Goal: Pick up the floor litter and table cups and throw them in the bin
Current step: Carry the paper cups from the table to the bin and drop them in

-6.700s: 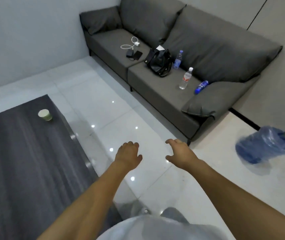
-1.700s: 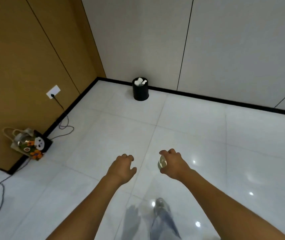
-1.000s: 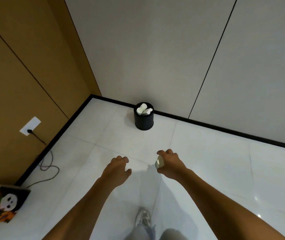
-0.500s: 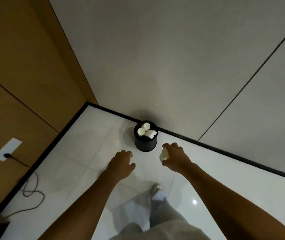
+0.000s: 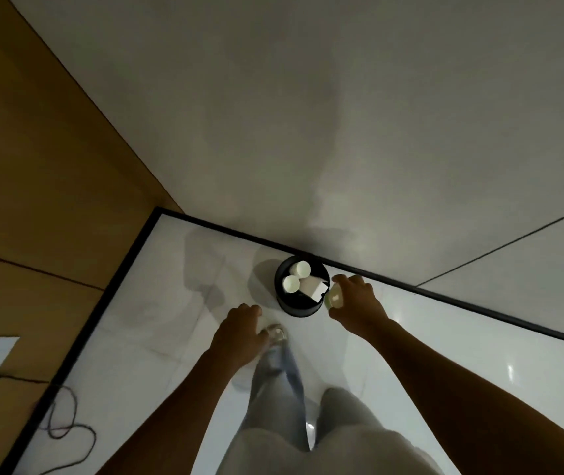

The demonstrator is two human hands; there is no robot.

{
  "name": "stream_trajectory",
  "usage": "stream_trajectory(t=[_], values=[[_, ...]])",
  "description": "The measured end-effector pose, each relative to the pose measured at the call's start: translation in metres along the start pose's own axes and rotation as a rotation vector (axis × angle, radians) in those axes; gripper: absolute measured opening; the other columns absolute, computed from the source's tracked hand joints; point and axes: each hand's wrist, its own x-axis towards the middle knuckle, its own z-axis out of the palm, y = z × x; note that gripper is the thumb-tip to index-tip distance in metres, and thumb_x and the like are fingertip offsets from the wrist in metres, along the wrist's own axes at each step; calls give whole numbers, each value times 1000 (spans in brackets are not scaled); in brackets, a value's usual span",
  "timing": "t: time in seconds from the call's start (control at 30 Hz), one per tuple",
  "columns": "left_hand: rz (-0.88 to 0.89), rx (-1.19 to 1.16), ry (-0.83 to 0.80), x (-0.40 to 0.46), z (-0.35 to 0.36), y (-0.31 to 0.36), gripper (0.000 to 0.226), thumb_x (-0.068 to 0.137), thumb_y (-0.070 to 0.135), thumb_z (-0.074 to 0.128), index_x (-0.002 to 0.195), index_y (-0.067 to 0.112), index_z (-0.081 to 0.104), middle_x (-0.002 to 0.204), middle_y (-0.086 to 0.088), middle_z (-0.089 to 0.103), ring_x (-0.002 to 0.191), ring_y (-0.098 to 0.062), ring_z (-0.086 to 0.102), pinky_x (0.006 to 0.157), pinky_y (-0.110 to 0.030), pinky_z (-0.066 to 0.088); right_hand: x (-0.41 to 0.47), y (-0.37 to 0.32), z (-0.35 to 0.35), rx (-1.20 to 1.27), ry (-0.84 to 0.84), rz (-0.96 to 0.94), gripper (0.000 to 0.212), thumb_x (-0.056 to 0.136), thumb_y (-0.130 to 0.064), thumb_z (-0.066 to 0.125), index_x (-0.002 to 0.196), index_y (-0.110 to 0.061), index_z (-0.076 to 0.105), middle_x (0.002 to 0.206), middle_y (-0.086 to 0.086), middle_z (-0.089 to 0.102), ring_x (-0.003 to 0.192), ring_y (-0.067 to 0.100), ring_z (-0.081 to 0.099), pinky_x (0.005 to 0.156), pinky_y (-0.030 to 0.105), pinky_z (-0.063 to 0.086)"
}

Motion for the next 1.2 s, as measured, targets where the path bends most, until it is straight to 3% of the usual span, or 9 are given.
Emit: stream_trajectory(t=[0.33, 0.6, 0.8, 1.2], values=[[10, 1, -30, 127, -9, -42, 46, 94, 32, 54, 135, 14, 43, 135, -6, 48, 125, -20, 45, 97, -30, 45, 116, -2, 51, 61, -7, 105, 71, 79, -24, 73, 140, -19, 38, 134, 11, 43, 117, 32, 44, 88, 37, 45], [-33, -103, -20, 230, 93, -101, 44, 93, 29, 56, 134, 15, 45, 134, -5, 49, 123, -18, 44, 92, -27, 44, 229, 35, 182, 103, -30, 90, 69, 82, -26, 70, 142, -21, 37, 141, 7, 40, 124, 29, 42, 96, 40, 47], [-71, -146, -23, 292, 172, -146, 44, 92, 28, 57, 133, 16, 46, 136, -3, 49, 127, -18, 43, 92, -23, 38, 297, 76, 278, 89, 51, 77, 65, 85, -25, 68, 142, -21, 37, 142, 6, 38, 128, 27, 39, 95, 39, 48], [-110, -125, -35, 367, 228, -193, 42, 91, 30, 58, 130, 17, 48, 136, -1, 50, 124, -18, 45, 88, -20, 35, 370, 97, 371, -28, 85, 15, 67, 89, -22, 65, 146, -24, 31, 143, 10, 31, 133, 31, 31, 99, 48, 49]])
